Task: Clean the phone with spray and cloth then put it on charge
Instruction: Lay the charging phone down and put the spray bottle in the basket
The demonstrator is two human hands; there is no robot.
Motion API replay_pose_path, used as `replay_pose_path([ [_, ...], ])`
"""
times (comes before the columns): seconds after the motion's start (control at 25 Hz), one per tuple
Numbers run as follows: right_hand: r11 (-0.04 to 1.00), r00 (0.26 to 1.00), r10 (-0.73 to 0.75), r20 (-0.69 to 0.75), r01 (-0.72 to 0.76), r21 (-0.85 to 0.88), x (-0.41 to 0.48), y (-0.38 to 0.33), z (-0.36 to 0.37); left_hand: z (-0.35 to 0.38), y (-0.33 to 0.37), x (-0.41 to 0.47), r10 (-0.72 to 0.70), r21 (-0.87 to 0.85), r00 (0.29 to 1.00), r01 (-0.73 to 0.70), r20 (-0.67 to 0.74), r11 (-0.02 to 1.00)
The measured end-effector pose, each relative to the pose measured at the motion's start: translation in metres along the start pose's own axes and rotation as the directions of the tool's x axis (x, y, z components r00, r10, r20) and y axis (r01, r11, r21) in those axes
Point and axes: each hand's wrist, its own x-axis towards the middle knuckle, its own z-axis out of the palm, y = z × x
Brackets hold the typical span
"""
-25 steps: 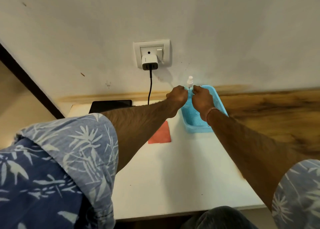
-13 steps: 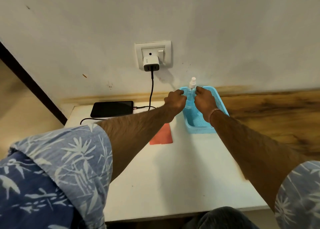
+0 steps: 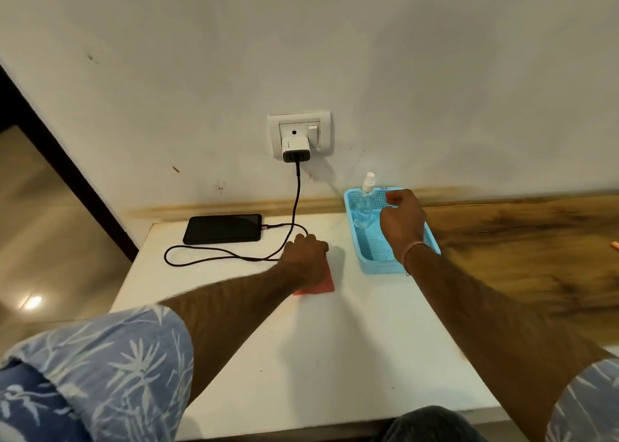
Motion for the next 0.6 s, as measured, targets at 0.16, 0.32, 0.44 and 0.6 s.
replay_pose_path([
  [0.16,0.997,0.998,-0.055,-0.006,0.054,-0.056,-0.010,0.004,0.001,0.000,-0.005,-0.001,-0.038,-0.156,0.998,0.031,-0.040,0.987],
  [0.32,0.979,0.989,-0.147,0.033,0.150,-0.135,-0.024,0.007,0.006,-0.008,-0.007,-0.009,0.010,-0.206,0.992,-0.036,-0.123,0.978],
  [0.44,0.973,0.983,-0.172,0.068,0.180,-0.146,-0.034,0.005,0.006,-0.023,-0.005,-0.017,0.052,-0.330,0.978,-0.118,-0.200,0.937],
  [0.6,0.953,0.903,-0.298,0.310,0.300,0.044,-0.050,0.006,-0.011,-0.059,0.002,-0.023,-0.009,-0.680,0.965,-0.179,-0.263,0.711],
])
